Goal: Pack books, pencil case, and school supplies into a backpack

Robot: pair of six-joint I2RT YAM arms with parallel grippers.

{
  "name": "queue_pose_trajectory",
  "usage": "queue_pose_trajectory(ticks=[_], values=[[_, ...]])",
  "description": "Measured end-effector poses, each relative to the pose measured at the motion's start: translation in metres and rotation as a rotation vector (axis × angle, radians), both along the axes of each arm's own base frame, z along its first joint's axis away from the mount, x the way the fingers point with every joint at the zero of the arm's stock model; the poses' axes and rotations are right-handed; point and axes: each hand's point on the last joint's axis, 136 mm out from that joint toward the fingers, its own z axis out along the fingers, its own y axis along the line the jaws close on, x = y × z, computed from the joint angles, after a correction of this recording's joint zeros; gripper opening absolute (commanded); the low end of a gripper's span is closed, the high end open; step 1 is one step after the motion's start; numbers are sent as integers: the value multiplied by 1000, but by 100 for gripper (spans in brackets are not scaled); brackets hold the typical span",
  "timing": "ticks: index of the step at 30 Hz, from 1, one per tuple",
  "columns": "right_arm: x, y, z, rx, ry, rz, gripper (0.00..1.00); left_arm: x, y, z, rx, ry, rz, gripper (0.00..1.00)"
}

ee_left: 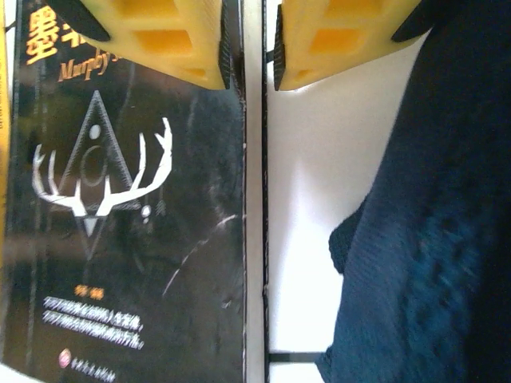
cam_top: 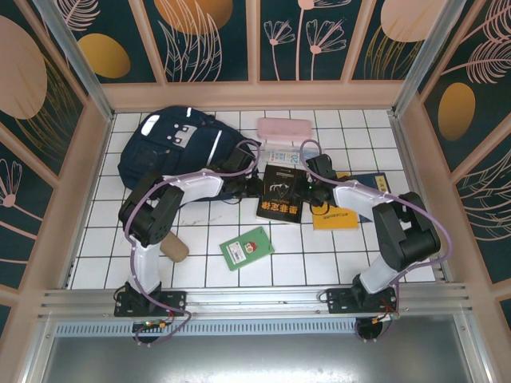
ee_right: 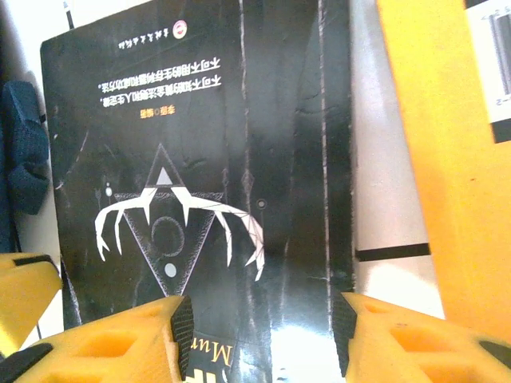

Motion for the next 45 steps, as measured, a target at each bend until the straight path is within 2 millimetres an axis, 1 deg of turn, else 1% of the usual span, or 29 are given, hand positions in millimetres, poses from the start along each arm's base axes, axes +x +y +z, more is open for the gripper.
queue_pose_trajectory(ticks=[1,3,7,11,19,22,26,29,32,34,37,42,45], values=[[-1,-1,-1,-2,3,-1,52,-1,-1,-3,4,5,-3,21],[-3,-3,-5,-5,10,-3,52,-1,-3,-2,2,1,-7,19],[-10,-6,-14,-12,31,-2,52,-2,-5,-2,2,-4,-13,12],[-8,-3,-15,0,22,1,52,-1,-6,-1,1,-12,-15,6],[-6,4,-12,88,11,25,51,3,-2,-1,2,-21,-3,6],[-10,7,-10,138,2,42,48,6,0,-1,3,-28,7,5],[-21,9,-1,225,3,57,46,8,1,-1,6,-35,11,5],[-19,8,16,302,-34,51,46,8,2,-2,10,-37,14,5],[-13,10,35,364,-88,54,46,9,2,-2,11,-39,17,5],[-8,12,43,386,-117,59,46,9,2,-2,11,-41,18,5],[-5,13,45,401,-132,61,45,9,3,-2,10,-41,19,5],[-3,13,36,396,-116,54,43,10,3,-2,8,-44,20,6],[0,12,35,399,-118,50,44,10,3,-2,8,-44,21,6]])
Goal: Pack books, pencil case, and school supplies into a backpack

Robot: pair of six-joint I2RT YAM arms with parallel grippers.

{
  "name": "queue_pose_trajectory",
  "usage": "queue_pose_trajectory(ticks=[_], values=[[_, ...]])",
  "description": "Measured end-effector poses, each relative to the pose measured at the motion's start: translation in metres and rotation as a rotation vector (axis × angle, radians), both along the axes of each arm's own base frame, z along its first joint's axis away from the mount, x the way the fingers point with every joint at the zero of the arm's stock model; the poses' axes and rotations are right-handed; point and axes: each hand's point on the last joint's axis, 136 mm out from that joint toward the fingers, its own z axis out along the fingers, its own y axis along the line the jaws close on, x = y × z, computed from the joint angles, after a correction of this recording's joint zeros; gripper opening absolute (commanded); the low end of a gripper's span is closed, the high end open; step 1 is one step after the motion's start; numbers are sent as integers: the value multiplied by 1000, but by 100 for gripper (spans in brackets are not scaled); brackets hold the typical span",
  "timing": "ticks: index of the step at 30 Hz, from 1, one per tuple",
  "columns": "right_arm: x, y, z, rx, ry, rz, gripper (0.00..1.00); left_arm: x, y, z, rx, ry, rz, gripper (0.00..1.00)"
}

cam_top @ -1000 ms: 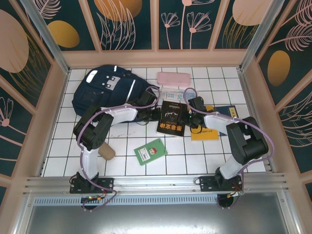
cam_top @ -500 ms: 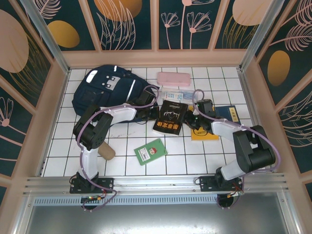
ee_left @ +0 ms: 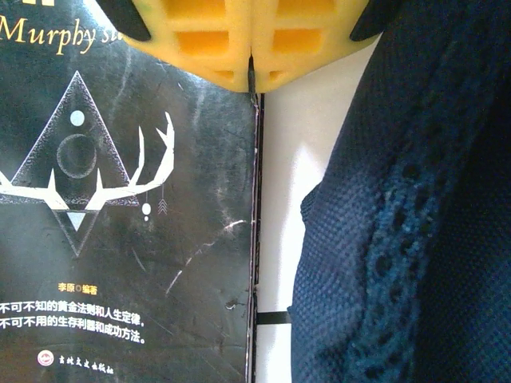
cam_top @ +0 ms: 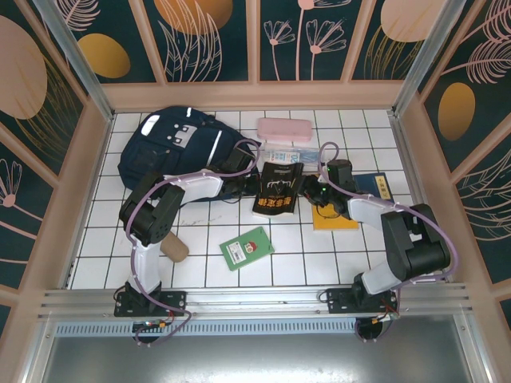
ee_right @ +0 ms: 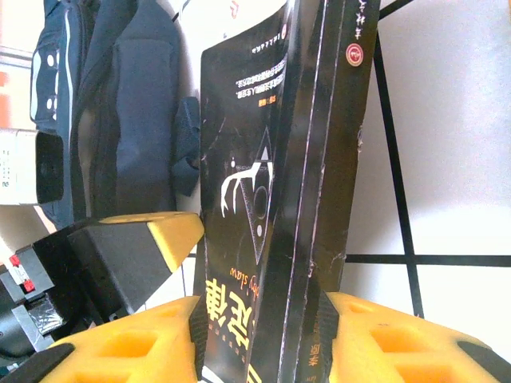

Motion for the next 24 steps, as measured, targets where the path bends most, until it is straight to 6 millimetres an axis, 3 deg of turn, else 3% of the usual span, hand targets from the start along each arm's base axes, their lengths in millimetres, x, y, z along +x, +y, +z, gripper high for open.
queue_pose_trajectory(ticks=[8,11,16,24], values=[[9,-6,-7,-94,36,-25,45,1,1,0,2,-2,3,6],[13,-11,-18,-177,63,-39,46,0,0,0,0,-3,1,7],[1,-19,-46,-279,135,-38,49,-4,-6,1,-3,-4,-15,10],[9,-15,-56,-354,113,-18,51,-3,-3,-2,26,-15,-1,14]])
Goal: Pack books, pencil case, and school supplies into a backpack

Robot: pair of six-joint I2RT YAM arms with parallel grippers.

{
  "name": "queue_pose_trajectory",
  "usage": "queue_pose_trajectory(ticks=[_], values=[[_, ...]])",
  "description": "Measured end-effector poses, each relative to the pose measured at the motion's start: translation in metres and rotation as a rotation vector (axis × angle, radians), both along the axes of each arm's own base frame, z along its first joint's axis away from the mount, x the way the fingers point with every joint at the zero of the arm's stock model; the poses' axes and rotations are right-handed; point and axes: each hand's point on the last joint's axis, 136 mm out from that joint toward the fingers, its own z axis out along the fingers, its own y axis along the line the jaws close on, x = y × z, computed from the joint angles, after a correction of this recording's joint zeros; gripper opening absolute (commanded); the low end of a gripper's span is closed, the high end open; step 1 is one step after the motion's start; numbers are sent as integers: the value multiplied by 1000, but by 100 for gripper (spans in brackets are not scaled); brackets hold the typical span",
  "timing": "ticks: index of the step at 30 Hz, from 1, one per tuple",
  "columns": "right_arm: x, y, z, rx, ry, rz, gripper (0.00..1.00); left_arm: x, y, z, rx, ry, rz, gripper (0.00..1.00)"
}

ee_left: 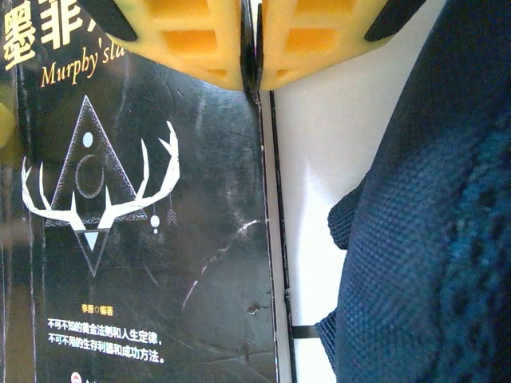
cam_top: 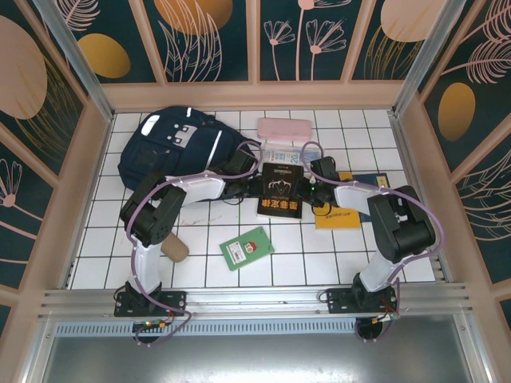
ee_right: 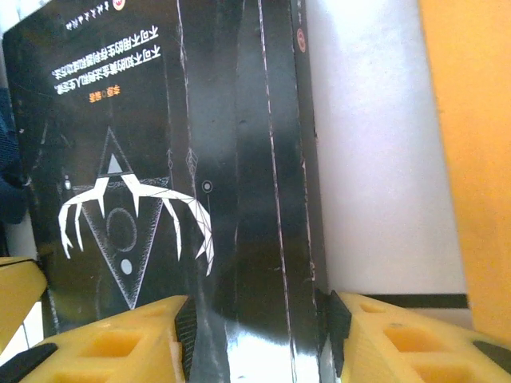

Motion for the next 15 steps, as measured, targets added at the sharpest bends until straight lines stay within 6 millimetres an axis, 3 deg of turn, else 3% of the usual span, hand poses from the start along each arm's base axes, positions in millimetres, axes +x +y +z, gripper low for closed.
queue_pose_trajectory(ticks=[7,15], values=[[1,1,-3,-37,6,18,50,1,4,-2,34,-14,14,23],[0,6,-2,-32,9,38,50,-2,-2,-2,-3,-10,-5,12]])
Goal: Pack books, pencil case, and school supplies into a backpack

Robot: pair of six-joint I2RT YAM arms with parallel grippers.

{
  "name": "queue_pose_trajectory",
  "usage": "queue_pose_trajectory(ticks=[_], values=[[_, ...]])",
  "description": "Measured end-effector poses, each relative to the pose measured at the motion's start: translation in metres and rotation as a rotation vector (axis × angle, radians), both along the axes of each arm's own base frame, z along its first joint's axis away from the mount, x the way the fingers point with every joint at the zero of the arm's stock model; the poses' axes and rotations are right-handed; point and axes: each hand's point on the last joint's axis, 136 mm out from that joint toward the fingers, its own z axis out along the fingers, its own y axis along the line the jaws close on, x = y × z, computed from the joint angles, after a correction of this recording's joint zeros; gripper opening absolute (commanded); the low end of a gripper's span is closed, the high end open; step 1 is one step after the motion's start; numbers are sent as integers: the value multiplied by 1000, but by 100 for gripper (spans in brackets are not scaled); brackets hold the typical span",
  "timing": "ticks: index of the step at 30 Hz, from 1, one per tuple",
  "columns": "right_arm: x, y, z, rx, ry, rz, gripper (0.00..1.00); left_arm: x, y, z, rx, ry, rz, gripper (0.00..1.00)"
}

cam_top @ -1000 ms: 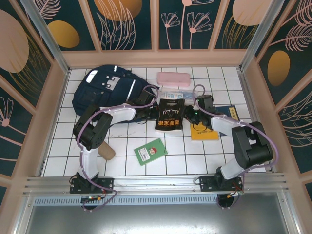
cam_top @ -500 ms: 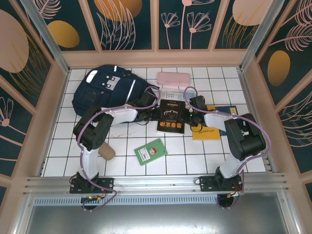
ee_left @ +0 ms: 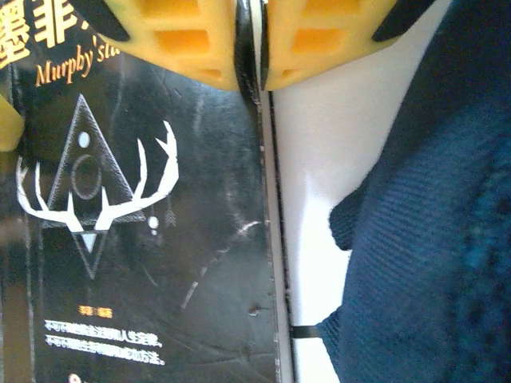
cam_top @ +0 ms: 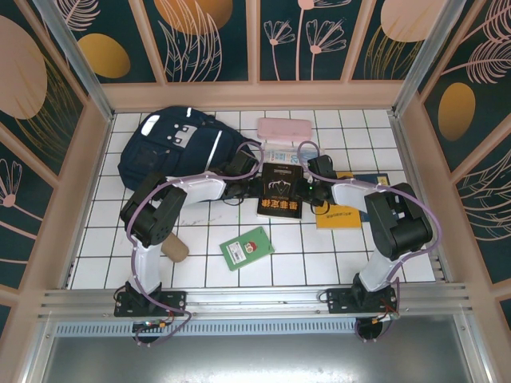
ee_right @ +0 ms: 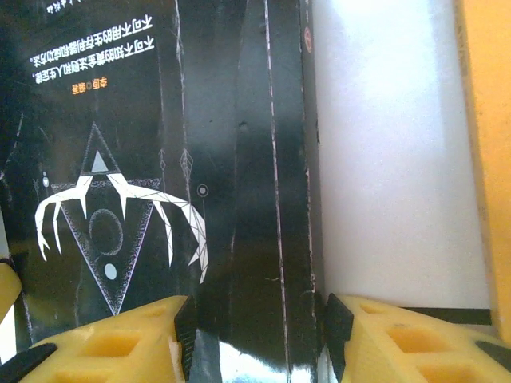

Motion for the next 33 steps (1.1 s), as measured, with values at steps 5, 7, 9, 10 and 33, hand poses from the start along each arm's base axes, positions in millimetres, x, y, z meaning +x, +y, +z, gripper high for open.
queue_pose_trajectory(ticks=[5,7,9,10,33], values=[[2,8,4,68,-12,4,50,2,2,0,-45,3,2,12],[3,11,7,116,-25,2,50,4,5,0,-55,-1,8,12],[1,14,11,171,-33,-1,50,5,7,0,-60,-7,12,12],[0,16,13,202,-30,-1,50,6,8,0,-61,-9,15,12],[-6,35,73,377,-93,125,40,-19,-6,-8,-105,53,-61,13]])
